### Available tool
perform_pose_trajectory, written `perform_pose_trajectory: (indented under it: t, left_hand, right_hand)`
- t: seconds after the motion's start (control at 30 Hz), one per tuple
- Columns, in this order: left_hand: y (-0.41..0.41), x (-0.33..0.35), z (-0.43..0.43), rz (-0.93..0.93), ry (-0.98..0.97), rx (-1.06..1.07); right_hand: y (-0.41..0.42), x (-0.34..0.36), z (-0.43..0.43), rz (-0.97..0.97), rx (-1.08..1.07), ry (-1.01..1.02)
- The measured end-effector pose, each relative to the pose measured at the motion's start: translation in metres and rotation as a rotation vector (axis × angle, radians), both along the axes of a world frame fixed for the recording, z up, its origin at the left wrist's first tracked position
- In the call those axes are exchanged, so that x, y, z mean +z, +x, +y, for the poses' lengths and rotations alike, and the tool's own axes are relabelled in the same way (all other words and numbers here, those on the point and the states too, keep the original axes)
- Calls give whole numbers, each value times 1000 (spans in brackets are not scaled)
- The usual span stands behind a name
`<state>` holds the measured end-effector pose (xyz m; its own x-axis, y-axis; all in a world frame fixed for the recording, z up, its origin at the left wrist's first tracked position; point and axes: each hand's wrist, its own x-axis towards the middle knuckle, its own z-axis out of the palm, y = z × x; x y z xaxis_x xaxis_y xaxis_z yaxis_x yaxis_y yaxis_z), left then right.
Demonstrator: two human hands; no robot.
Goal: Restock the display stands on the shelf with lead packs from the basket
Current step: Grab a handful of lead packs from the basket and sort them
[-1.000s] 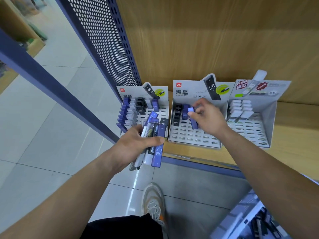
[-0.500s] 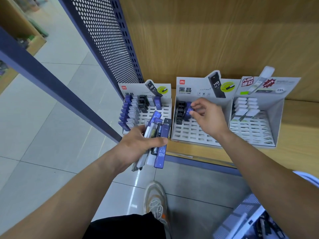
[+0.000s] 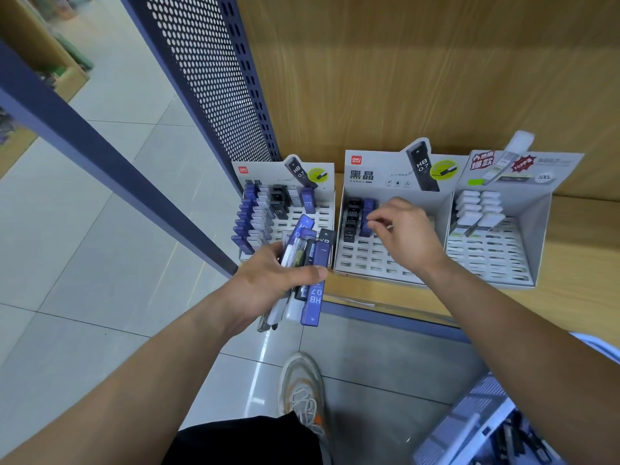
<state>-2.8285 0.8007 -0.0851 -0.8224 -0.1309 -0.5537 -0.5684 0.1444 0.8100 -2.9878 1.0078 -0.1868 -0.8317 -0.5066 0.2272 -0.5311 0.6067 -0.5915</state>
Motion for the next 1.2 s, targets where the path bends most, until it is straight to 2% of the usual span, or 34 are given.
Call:
perform_pose_trajectory:
  t: [0.2, 0.3, 0.33, 0.4, 0.43, 0.5, 0.77, 0.97, 1.2]
  left_hand:
    - [0, 0, -1, 6, 11, 12]
    - [-4, 3, 2, 14, 33, 20]
    - [-5, 3, 4, 23, 51, 24]
    - [-8, 6, 9, 36, 71, 28]
    - [-10, 8, 12, 45, 77, 35]
    - [-12, 11, 19, 73, 105, 58]
    - [-18, 27, 45, 113, 281, 100]
    - [-19, 32, 53, 127, 284, 92]
    - [-20, 36, 45, 151, 277, 137]
  right_hand:
    - [2, 7, -10, -62, -59, 65]
    - [19, 36, -10, -149, -196, -122]
    - [30, 50, -11, -246, -227, -249]
    - [56, 78, -10, -557, -212, -502]
    - [69, 89, -9, -699, -173, -577]
    - [90, 101, -5, -847, -94, -590]
    - [106, 111, 7, -851, -76, -609]
    - [100, 119, 16, -930, -20, -639]
    - [97, 113, 10, -1095, 22, -814]
